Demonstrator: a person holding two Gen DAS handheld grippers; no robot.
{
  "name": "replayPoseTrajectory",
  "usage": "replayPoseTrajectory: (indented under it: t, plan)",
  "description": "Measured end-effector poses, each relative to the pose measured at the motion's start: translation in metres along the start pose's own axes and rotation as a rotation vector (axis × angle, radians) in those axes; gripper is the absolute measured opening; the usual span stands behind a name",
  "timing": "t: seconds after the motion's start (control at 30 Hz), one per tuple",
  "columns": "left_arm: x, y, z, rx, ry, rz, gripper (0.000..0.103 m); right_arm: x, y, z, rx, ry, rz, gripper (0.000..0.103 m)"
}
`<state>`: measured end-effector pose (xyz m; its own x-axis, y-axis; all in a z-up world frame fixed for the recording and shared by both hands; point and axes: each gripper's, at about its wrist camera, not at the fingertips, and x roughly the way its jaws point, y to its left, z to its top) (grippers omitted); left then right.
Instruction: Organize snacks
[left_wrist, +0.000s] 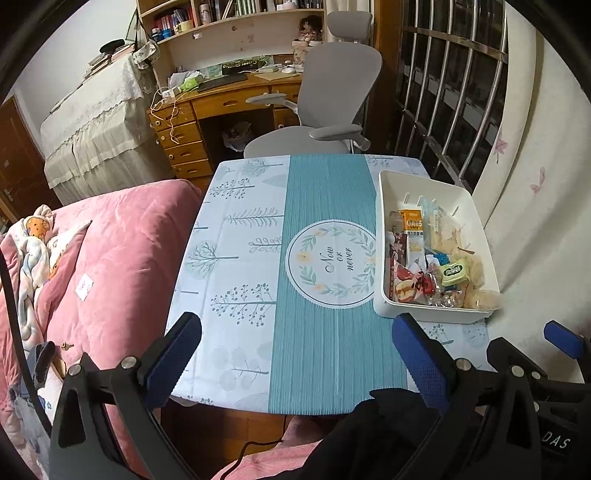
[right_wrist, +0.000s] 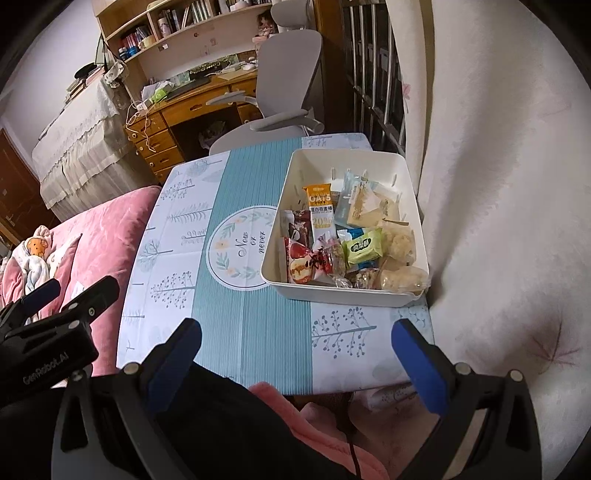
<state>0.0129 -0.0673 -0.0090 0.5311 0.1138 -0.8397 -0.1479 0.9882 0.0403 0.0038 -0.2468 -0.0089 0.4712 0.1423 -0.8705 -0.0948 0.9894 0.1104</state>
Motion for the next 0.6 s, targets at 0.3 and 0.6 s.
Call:
replayPoseTrajectory:
  t: [0.3, 0.6]
  plan:
    - [0.006, 0.002, 0.001, -0.005, 0.015, 0.016, 0.103, 0.013, 0.003, 0.007, -0.017, 0.037, 0.015, 0.103]
    - [0.008, 0.002, 0.003, -0.005, 0.017, 0.017, 0.103, 0.022, 0.004, 0.01, -0.011, 0.055, 0.006, 0.103]
